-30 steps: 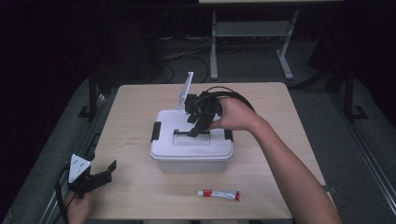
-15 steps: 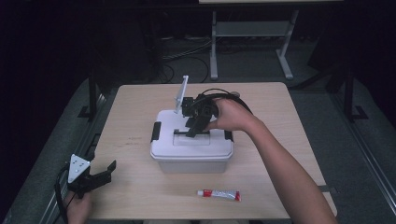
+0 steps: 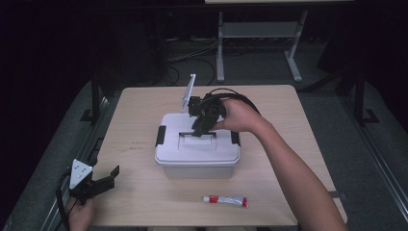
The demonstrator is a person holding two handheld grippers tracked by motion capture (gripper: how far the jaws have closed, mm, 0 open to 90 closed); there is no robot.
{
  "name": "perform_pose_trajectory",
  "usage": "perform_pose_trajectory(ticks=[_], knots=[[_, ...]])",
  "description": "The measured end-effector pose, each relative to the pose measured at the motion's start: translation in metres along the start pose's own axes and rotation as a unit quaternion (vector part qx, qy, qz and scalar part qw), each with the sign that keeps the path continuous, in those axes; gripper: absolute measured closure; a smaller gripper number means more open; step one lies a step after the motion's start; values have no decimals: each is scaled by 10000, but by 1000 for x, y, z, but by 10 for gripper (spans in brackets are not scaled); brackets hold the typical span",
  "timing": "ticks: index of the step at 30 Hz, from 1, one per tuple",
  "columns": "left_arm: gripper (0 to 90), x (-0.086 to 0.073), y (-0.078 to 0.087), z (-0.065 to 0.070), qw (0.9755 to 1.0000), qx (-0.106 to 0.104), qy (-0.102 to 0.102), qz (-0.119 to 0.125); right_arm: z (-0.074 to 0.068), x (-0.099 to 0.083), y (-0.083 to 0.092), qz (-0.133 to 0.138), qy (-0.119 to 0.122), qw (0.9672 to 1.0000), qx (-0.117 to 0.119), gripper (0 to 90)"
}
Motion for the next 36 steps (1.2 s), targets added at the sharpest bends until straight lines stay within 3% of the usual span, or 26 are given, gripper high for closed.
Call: perform_pose_trajectory(ticks=[18, 36], knots=[[149, -1, 1, -1, 10000, 1, 30, 1, 20, -2, -2, -35, -296, 9995, 74, 795], [149, -1, 1, -1, 10000, 5, 19, -6, 21, -3, -4, 12, -333, 9991, 246, 844]])
Point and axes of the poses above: each handheld gripper's, and its own axes: y roughly backward along the jaws, x roughly out of its top, z roughly to its right, the point moved 9 cm from there along -y, roughly forward along the jaws, and after that the axes turned 10 degrees about -x, right-handed, at the moved point
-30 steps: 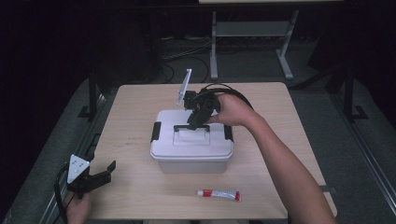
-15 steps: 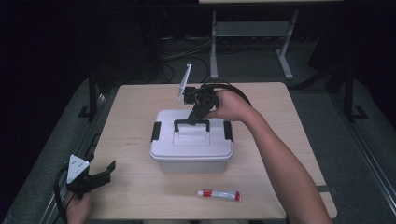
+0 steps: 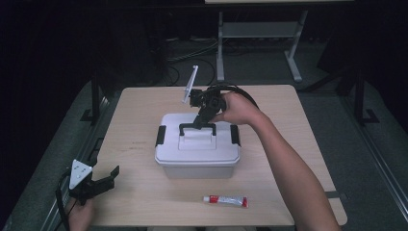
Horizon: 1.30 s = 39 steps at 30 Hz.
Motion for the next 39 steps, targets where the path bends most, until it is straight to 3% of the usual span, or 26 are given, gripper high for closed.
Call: perform_pose_trajectory(ticks=[13, 39], knots=[[149, 0, 0, 0, 10000, 4, 7, 16, -1, 1, 3, 24, 4, 10000, -22, 846], [149, 1, 0, 1, 10000, -6, -9, 0, 1, 3, 25, 231, -26, 9996, -181, 846]])
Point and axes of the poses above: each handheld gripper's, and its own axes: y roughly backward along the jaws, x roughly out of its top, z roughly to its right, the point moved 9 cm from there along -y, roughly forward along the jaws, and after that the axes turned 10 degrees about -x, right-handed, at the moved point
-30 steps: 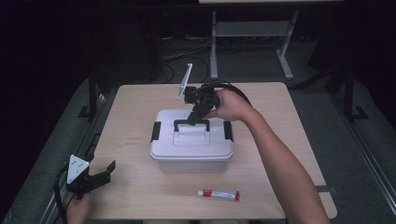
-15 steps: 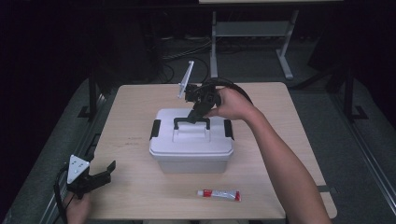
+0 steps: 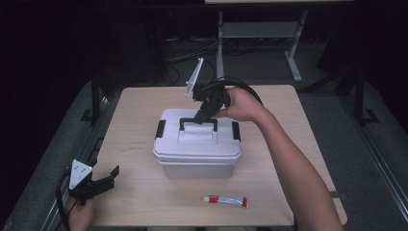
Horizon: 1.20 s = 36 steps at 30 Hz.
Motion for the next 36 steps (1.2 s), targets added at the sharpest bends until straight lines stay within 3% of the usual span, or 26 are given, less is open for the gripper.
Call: perform_pose_trajectory(ticks=[8, 17, 36], knots=[[149, 0, 0, 1, 10000, -10, 14, 6, 0, -3, 14, 75, -22, 9999, -70, 847], [149, 1, -1, 1, 10000, -10, 4, 10, -1, -19, 37, 126, -164, 9995, -218, 847], [149, 0, -2, 3, 10000, -5, -26, -23, -1, -89, 79, 44, -650, 9957, -652, 847]])
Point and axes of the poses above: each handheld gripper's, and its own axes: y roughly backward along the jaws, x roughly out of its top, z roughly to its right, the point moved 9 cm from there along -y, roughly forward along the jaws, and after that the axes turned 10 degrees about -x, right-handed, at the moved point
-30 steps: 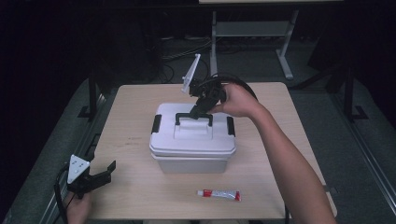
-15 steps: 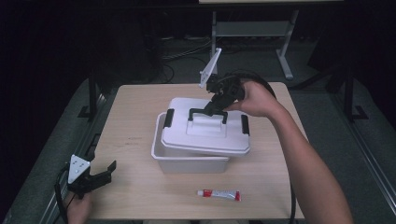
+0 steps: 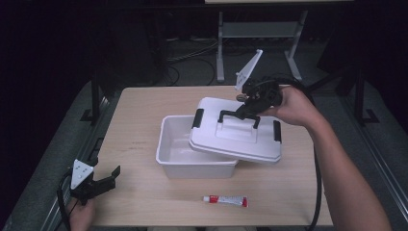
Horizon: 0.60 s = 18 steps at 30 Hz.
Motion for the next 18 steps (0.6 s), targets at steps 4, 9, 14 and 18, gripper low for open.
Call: perform_pose_trajectory(ticks=[4, 9, 14, 18], knots=[[149, 0, -1, 1, 10000, -1, -11, -4, 2, -15, 7, -22, -94, 9999, -96, 847], [149, 0, -1, 1, 10000, 1, -11, -24, 4, -37, 15, -76, -301, 9994, -174, 847], [149, 0, -1, 1, 10000, -2, -5, -8, 5, -59, 22, -114, -451, 9986, -263, 847], [150, 0, -2, 2, 10000, -11, -18, -9, 7, -75, 28, -132, -591, 9976, -334, 847]])
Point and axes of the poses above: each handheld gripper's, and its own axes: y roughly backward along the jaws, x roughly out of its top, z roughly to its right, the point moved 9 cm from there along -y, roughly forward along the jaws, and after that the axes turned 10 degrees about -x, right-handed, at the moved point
